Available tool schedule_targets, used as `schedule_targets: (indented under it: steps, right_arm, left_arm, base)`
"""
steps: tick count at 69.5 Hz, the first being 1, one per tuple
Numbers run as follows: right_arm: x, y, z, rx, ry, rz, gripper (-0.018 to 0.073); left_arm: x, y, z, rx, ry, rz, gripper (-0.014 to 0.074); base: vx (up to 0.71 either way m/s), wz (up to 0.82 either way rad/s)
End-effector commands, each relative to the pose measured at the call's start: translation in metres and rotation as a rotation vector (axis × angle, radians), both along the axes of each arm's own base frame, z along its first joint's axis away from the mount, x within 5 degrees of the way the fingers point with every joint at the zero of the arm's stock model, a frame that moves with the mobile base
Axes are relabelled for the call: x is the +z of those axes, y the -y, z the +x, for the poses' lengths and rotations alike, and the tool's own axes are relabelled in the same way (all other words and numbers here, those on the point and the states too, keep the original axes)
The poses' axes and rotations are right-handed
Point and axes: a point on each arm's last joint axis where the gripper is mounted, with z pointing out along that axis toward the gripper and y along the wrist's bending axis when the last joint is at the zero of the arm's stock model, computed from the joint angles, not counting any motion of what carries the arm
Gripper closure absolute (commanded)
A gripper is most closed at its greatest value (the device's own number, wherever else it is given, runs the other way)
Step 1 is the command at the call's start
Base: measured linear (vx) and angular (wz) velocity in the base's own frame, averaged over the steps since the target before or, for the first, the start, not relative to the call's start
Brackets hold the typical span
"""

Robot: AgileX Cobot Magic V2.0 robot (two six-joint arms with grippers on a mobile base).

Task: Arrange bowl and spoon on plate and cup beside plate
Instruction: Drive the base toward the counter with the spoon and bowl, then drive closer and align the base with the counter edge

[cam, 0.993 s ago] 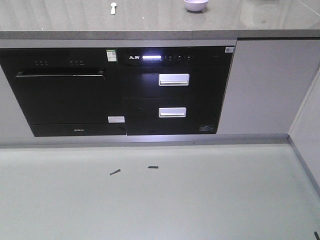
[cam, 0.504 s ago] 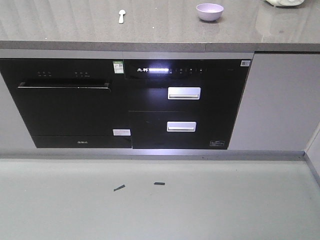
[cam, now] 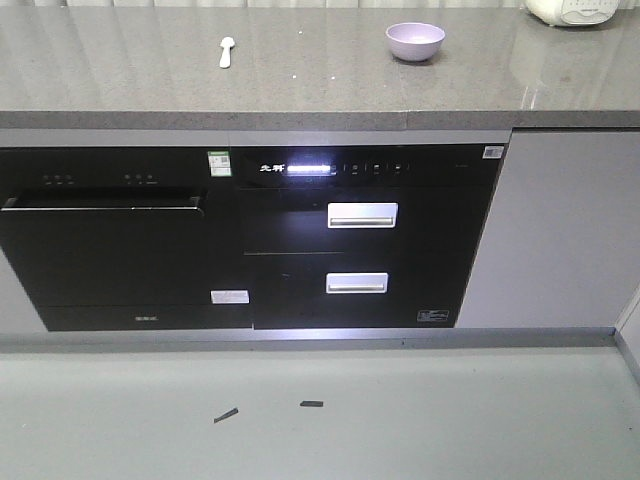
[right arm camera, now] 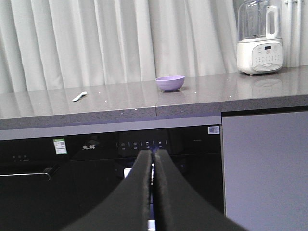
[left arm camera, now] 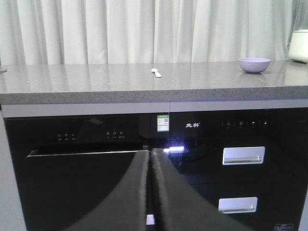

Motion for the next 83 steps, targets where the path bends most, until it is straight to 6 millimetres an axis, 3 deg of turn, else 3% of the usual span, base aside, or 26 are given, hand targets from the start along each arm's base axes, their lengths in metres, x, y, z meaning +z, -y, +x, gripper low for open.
schedule_targets:
  steps: [1,83]
  right_arm:
    - [0.0056,0.0,-0.0012,0.0,0.077,-0.004,0.0565]
    - [0.0056,0.0,-0.0012,0.0,0.077,-0.004,0.0565]
  left_arm:
    - [0.0096,-0.0002,-0.0018,0.002,0.091,-0.015,0.0603]
    - [0.0096,-0.0002,-0.0018,0.002,0.091,-0.015,0.0603]
  base:
    - [0.23,-0.1]
    - [0.2,-0.03]
